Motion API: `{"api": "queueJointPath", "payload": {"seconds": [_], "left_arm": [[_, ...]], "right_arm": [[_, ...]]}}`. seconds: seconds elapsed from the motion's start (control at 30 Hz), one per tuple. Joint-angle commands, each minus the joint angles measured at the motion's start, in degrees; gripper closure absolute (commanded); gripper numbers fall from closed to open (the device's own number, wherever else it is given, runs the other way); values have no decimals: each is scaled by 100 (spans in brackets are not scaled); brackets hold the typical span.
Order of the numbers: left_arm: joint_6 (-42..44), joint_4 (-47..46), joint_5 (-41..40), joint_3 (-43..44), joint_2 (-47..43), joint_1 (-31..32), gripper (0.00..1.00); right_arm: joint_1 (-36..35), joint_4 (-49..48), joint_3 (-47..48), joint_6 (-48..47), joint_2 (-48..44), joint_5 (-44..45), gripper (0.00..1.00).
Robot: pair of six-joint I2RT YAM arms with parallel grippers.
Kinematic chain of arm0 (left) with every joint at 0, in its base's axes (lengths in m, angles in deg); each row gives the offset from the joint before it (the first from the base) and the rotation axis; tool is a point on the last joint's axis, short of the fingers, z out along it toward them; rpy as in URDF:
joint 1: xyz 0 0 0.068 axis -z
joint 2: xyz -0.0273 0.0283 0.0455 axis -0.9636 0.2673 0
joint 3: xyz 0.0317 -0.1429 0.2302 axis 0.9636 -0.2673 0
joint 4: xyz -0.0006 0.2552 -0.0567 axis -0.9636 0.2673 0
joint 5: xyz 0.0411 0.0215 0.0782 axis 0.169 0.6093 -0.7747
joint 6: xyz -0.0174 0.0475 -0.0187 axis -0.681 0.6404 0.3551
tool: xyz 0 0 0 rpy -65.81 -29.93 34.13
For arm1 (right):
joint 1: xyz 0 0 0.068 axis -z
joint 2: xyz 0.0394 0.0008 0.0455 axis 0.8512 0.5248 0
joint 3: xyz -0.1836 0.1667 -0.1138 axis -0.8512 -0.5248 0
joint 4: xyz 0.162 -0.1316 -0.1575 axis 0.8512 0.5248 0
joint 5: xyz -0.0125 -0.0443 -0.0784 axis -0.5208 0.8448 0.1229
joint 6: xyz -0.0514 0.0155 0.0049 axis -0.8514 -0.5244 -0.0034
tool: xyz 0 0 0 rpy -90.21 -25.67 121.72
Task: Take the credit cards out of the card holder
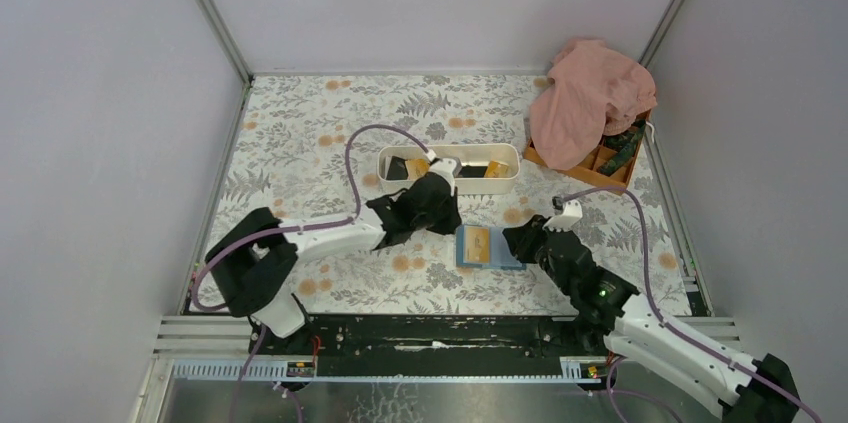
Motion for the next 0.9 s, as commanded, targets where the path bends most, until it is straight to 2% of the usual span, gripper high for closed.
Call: {"api": "queueJointPath", "payload": {"seconds": [0.0, 0.17, 0.27, 0.6, 0.87], "left_arm": [[-217, -1673, 485, -222, 417, 120, 86], [-340, -2418, 1132, -382, 803, 125, 86], [-374, -2387, 1422, -296, 1114, 158, 86], [-559, -3010, 1447, -833, 1622, 214, 87], [-638, -3149, 1409, -938, 1963, 255, 88]], "right_arm": [[8, 259, 558, -169, -147, -100, 76], [-1, -138, 761, -62, 454, -559, 72], [1, -424, 743, 15, 681, -690, 71], [-1, -983, 497, 193, 1442, -837, 67], [0, -1423, 474, 312, 2106, -1041, 67]]}}
